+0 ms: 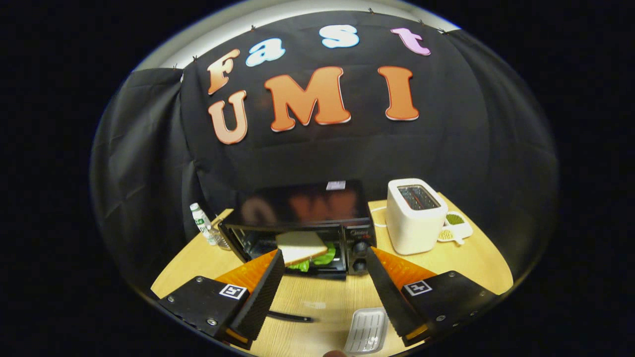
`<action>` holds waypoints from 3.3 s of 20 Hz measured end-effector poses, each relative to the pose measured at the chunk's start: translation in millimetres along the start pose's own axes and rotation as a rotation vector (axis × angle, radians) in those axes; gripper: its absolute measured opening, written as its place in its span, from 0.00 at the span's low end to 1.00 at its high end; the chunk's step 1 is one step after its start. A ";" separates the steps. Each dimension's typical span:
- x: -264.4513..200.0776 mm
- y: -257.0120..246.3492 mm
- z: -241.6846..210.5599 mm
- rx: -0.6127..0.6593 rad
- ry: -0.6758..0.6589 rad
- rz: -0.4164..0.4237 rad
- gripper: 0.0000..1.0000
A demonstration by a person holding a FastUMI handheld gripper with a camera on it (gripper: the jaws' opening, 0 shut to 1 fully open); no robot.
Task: Open the toaster oven, put the food inside, and close the toaster oven door.
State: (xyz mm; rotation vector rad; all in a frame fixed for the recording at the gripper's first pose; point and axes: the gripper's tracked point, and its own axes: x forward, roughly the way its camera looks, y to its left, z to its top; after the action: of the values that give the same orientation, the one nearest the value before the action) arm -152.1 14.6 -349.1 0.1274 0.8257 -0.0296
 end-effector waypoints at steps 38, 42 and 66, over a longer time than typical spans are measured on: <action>39.3 84.7 -141.5 -0.077 0.491 0.115 0.97; 62.6 85.2 -88.3 -0.094 0.395 0.106 0.97; 17.7 56.4 135.7 -0.121 -0.013 0.107 0.97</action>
State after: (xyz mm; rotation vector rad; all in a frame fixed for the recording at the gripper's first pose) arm -36.6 54.0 -265.4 0.0577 0.8042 0.1199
